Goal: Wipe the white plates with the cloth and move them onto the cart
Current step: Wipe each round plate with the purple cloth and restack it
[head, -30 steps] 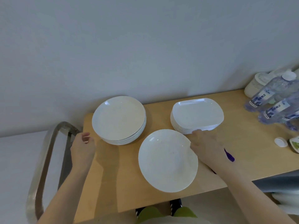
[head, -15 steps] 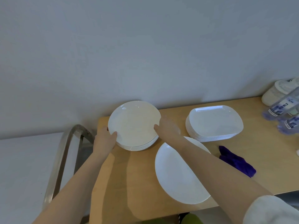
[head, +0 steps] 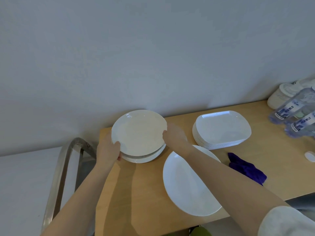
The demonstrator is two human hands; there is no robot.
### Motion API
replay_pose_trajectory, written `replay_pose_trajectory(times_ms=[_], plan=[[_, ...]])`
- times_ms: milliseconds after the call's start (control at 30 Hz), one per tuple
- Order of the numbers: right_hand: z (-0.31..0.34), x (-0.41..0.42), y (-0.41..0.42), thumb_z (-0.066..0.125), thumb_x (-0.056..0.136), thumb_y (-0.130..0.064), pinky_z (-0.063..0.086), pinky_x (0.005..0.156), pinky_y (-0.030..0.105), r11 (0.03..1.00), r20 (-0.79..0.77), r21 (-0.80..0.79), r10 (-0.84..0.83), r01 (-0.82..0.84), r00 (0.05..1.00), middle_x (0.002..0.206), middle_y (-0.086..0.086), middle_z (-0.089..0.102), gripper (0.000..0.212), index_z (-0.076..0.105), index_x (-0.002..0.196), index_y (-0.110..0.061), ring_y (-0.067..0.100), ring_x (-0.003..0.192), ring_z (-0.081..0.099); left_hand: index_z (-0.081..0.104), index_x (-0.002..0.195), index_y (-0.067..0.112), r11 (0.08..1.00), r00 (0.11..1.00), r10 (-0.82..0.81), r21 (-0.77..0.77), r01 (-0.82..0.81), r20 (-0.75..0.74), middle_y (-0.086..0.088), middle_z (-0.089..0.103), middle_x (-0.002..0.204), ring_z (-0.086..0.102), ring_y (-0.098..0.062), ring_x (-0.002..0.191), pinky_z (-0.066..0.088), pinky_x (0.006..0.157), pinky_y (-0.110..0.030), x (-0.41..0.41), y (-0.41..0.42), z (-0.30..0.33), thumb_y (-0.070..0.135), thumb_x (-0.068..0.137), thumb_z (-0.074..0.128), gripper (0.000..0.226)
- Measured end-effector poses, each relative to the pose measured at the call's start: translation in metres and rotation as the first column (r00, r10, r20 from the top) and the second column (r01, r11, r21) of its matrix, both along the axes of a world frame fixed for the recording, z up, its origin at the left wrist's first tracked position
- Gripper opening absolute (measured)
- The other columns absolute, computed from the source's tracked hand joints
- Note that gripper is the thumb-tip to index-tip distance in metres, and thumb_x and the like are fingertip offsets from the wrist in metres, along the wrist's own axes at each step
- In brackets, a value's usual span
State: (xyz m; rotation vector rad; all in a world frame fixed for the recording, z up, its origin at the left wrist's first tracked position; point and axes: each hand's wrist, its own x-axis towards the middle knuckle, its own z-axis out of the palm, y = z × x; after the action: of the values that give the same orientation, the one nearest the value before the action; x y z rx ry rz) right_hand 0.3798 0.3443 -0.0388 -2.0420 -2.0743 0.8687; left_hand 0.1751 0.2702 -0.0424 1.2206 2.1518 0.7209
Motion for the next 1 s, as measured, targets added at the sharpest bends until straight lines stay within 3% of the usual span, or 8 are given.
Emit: replay_pose_trajectory(times_ms=[133,233,367,467,567,800,900,1000], plan=[[-0.006,0.008,0.001,0.041,0.096,-0.013,0.044,0.066,0.019,0.999,-0.188,-0.013,-0.041,0.039,0.981,0.107,0.011,0.062,0.025,0.056,0.116,-0.008,0.022,0.09,0.06,0.05,0.127,0.014,0.995,0.988,0.078,0.058,-0.086,0.131,-0.014,0.067,0.069,0.066,-0.027,0.062,0.053,0.067,-0.035,0.001,-0.001,0.008,0.004,0.086,0.045,0.042],[-0.009,0.017,-0.004,0.041,0.097,-0.017,0.04,0.065,0.017,0.998,-0.261,0.037,-0.036,0.047,0.965,0.103,0.007,0.064,0.025,0.055,0.117,-0.013,0.015,0.083,0.057,0.048,0.126,0.013,0.988,0.967,0.111,0.082,-0.133,0.231,-0.012,0.065,0.057,0.065,-0.025,0.055,0.057,0.071,-0.044,0.012,-0.01,0.011,0.004,0.087,0.047,0.041],[-0.005,0.036,-0.016,0.042,0.097,-0.017,0.041,0.059,0.013,0.992,-0.36,0.094,-0.05,0.089,0.932,0.087,0.003,0.063,0.022,0.054,0.115,-0.012,0.016,0.076,0.059,0.051,0.126,0.022,0.98,0.956,0.094,0.143,-0.138,0.279,-0.005,0.065,0.058,0.062,-0.012,0.048,0.054,0.056,-0.035,0.027,-0.029,0.015,0.009,0.087,0.052,0.041],[0.003,0.055,-0.036,0.043,0.094,-0.011,0.034,0.054,0.009,0.977,-0.436,0.143,-0.081,0.158,0.896,0.072,-0.013,0.055,0.027,0.056,0.117,-0.02,0.004,0.065,0.054,0.053,0.12,0.033,0.976,0.975,0.061,0.19,-0.104,0.216,0.005,0.062,0.073,0.06,-0.011,0.064,0.043,0.053,-0.024,0.044,-0.044,0.02,0.015,0.09,0.055,0.035],[0.008,0.08,-0.062,0.042,0.093,-0.011,0.037,0.056,0.016,0.972,-0.509,0.125,-0.111,0.201,0.854,0.064,-0.013,0.053,0.034,0.057,0.117,-0.03,0.004,0.057,0.05,0.05,0.118,0.043,0.978,0.966,-0.005,0.203,-0.049,0.257,0.017,0.059,0.086,0.057,-0.008,0.073,0.042,0.054,-0.018,0.064,-0.058,0.026,0.015,0.092,0.055,0.038],[0.003,0.151,-0.118,0.044,0.097,-0.016,0.035,0.051,0.025,0.953,-0.473,0.01,-0.262,0.303,0.841,0.054,0.004,0.037,0.042,0.051,0.13,-0.041,0.013,0.049,0.037,0.057,0.115,0.042,0.991,0.831,-0.099,0.131,0.032,0.547,0.013,0.071,0.093,0.066,-0.009,0.081,0.056,0.056,-0.024,0.118,-0.089,0.015,0.01,0.092,0.054,0.039],[-0.005,0.172,-0.135,0.044,0.097,-0.016,0.034,0.054,0.026,0.949,-0.468,0.002,-0.276,0.314,0.839,0.055,0.001,0.035,0.043,0.051,0.124,-0.049,0.013,0.052,0.035,0.059,0.11,0.04,0.995,0.802,-0.097,0.075,0.065,0.589,0.011,0.071,0.095,0.066,-0.013,0.087,0.056,0.058,-0.023,0.136,-0.1,0.002,0.011,0.095,0.051,0.034],[-0.015,0.183,-0.145,0.044,0.098,-0.017,0.034,0.052,0.016,0.948,-0.451,0.003,-0.283,0.319,0.846,0.05,-0.009,0.04,0.044,0.047,0.121,-0.055,0.005,0.048,0.036,0.053,0.113,0.031,0.996,0.815,-0.068,-0.006,0.088,0.576,0.003,0.065,0.103,0.063,-0.019,0.094,0.057,0.061,-0.026,0.146,-0.105,-0.011,0.011,0.095,0.051,0.028]])
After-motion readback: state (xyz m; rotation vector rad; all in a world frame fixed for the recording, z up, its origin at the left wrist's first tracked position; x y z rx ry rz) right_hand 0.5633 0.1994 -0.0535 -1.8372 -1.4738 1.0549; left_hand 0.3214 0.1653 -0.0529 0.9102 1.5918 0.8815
